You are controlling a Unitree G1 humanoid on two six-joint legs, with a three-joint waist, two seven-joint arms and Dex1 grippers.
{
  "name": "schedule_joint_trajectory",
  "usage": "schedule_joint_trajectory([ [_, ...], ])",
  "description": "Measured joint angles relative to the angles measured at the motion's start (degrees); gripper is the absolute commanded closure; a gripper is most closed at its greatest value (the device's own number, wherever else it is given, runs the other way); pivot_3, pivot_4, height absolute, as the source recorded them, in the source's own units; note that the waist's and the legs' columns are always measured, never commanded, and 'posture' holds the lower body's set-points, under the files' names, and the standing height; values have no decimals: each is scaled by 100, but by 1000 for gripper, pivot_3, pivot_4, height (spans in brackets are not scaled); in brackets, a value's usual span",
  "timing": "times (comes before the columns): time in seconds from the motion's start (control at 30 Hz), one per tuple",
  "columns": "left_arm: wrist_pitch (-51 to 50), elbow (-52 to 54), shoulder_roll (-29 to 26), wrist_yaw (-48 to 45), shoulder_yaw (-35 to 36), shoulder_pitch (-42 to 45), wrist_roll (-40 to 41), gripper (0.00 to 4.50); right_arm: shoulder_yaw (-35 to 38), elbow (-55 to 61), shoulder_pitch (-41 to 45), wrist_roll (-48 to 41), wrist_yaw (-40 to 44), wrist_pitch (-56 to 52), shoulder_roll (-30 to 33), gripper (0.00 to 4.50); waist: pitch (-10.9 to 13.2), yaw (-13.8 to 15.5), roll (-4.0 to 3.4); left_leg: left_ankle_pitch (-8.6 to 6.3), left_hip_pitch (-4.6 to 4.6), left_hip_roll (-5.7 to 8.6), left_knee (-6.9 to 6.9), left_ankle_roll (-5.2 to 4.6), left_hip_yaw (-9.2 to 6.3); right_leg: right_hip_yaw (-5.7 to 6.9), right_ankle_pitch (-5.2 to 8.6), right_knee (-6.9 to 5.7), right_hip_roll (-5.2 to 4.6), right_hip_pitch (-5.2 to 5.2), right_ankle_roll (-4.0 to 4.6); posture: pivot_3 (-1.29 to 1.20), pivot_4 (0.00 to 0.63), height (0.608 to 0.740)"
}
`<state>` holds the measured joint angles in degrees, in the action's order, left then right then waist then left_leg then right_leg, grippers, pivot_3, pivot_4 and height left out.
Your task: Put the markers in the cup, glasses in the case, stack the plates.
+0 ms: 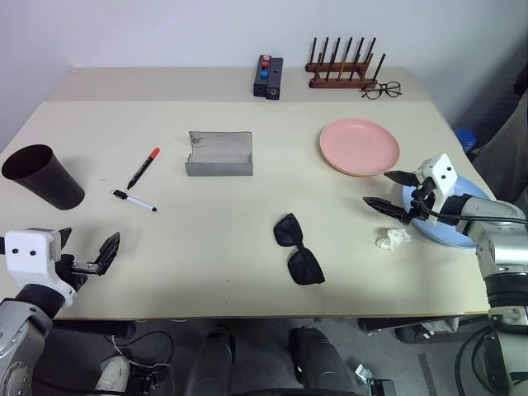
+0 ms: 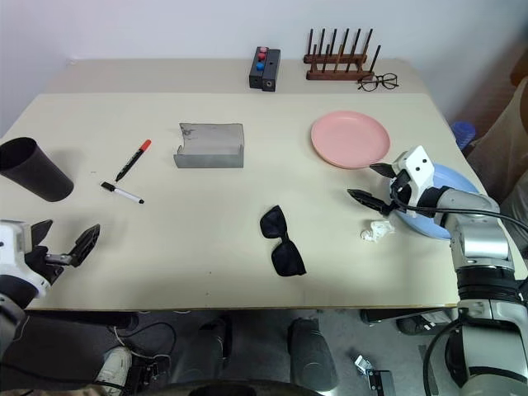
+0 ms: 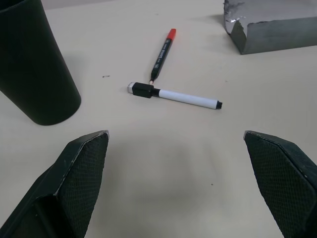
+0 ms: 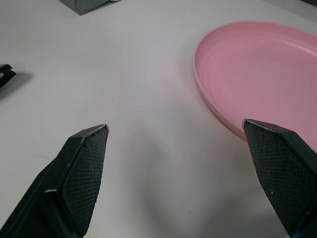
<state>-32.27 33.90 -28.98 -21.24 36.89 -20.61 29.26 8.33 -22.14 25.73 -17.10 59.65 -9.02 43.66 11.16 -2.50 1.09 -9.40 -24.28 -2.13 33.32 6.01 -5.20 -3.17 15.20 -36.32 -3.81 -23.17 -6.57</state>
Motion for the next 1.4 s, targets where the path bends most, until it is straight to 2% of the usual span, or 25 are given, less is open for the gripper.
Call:
schedule_joint_trajectory([
  [0.5, -179, -37, 34, 445, -261, 485, -125, 0, -19, -144, 182, 0, 35, 98, -51, 80, 0, 0, 0, 0, 1, -1, 2, -1, 1, -1, -2, -1, 2, 1, -1, 0, 150, 740],
  [0.7, -1001, -250, 125, 1390, -423, 1576, -249, 0, -296, 654, 193, -9, -138, -133, -512, 80, 0, 2, 0, 0, 1, -6, 21, -1, 0, -1, -6, -17, 9, 2, -9, 0, 150, 740],
  [0.9, -1772, -681, 683, 2443, -481, 2896, -299, 0, -830, 1805, 287, -14, -400, -640, -1100, 80, -2, 11, 5, 0, 0, -6, 40, -1, -5, 0, -13, -33, 13, 4, -23, 0, 150, 740],
  [1.07, -2392, -1263, 1378, 3571, -852, 4144, -728, 0, -1452, 2643, 223, -150, -587, -1054, -1776, 80, -2, 47, 9, -1, -5, -3, 60, -1, -9, 0, -18, -48, 13, 4, -34, 0, 150, 740],
  [1.17, -2706, -1700, 1719, 4117, -649, 4671, -863, 0, -1469, 3124, -123, -231, -728, -1261, -1767, 80, -7, 72, 18, -1, -6, -3, 60, -1, -10, 0, -18, -49, 13, 3, -36, 0, 150, 740],
  [1.4, -3228, -2531, 1808, 4620, -545, 5340, -1262, 0, -1486, 3633, -590, -319, -915, -1529, -1769, 80, -7, 40, 20, -1, -3, -4, 65, 0, -11, 0, -17, -70, 16, -4, -36, 0, 150, 740],
])
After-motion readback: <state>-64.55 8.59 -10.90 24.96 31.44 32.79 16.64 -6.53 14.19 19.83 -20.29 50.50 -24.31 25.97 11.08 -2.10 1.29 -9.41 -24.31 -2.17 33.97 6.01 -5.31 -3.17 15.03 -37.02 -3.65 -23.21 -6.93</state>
